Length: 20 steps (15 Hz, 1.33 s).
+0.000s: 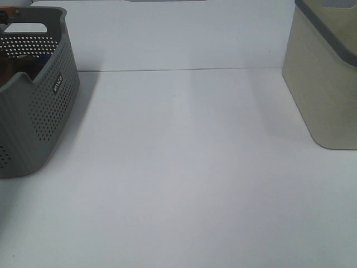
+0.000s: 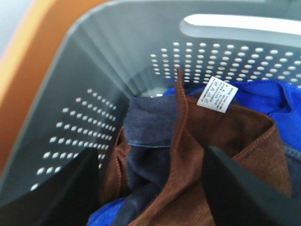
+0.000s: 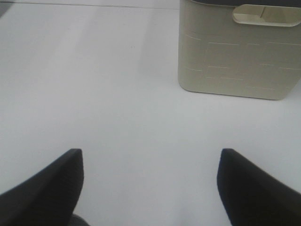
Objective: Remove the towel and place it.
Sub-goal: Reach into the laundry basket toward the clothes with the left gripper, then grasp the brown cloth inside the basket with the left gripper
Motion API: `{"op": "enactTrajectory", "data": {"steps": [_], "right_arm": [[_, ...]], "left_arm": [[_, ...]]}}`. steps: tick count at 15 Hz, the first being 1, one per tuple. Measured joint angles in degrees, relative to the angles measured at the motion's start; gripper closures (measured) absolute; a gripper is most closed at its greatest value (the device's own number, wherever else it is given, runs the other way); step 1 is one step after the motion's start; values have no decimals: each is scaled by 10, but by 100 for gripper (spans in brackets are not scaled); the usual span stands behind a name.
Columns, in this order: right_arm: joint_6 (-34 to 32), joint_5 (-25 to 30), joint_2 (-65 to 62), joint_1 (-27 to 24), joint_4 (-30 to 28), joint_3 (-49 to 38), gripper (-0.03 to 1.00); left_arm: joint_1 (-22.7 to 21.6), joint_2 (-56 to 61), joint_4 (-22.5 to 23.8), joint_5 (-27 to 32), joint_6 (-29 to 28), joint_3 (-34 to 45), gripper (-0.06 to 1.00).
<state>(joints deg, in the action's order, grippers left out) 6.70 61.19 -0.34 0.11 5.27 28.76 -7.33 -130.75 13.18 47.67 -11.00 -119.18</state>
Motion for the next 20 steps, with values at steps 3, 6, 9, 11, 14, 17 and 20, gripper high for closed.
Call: {"op": "enactTrajectory", "data": {"steps": [3, 6, 9, 11, 14, 17, 20], "right_arm": [[0, 0, 0, 0, 0, 0, 22], [0, 0, 0, 0, 0, 0, 22], [0, 0, 0, 0, 0, 0, 22], [0, 0, 0, 0, 0, 0, 22], [0, 0, 0, 0, 0, 0, 22], [0, 0, 0, 0, 0, 0, 22], [0, 0, 0, 0, 0, 0, 22]], "left_arm": [[-1, -43, 2, -36, 4, -19, 33], [-1, -65, 2, -64, 5, -20, 33], [-1, -78, 2, -88, 5, -20, 35], [-1, -79, 2, -103, 5, -21, 39], [-1, -91, 2, -107, 6, -22, 42], [-1, -99, 2, -105, 6, -22, 55], [-1, -99, 2, -108, 17, -22, 85]]}}
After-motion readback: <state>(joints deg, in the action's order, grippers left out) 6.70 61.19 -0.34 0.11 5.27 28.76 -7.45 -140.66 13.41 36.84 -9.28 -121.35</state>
